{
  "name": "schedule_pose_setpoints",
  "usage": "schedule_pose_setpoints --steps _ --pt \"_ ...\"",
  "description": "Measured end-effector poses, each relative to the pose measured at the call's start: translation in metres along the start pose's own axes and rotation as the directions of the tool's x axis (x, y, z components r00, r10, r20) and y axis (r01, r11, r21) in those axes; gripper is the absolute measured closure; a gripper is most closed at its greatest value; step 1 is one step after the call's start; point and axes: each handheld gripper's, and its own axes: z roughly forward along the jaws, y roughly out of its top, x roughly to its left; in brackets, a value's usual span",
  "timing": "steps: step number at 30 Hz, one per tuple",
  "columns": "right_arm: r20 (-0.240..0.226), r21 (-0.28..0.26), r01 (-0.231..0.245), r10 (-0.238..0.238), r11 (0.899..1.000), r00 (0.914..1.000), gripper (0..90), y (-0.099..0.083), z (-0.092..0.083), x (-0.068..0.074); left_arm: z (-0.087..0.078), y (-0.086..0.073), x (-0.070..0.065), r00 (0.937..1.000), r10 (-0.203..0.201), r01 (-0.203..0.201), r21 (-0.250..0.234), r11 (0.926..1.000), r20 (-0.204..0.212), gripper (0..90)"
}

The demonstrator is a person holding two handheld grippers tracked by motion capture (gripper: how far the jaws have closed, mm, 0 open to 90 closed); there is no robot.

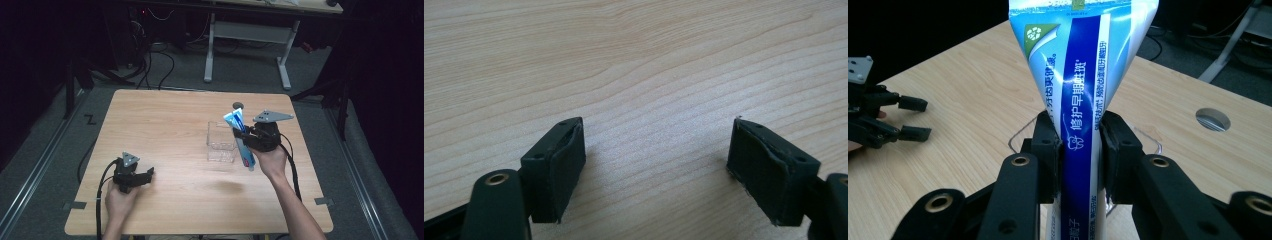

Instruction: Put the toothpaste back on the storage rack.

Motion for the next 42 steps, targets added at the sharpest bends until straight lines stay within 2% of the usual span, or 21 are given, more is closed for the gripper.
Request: schedule_pose_setpoints --steps 18,35,42 --pt "-0.011 -0.044 -0.003 0.002 0.999 0.9999 71.8 0.030 0.002 -0.001 0.000 0.000 0.000 1.0000 0.001 -0.001 0.001 1.0000 0.000 23.3" --pt "0.029 -0.066 -0.013 0.015 0.998 0.9995 71.8 0.048 0.009 -0.008 0.000 0.000 0.000 1.0000 0.001 -0.001 0.000 1.0000 0.001 23.2" --pt "0.030 -0.086 -0.033 0.036 0.996 0.9989 71.9 0.051 0.014 -0.011 0.000 0.000 0.000 1.0000 0.001 -0.001 0.000 1.0000 0.001 23.2"
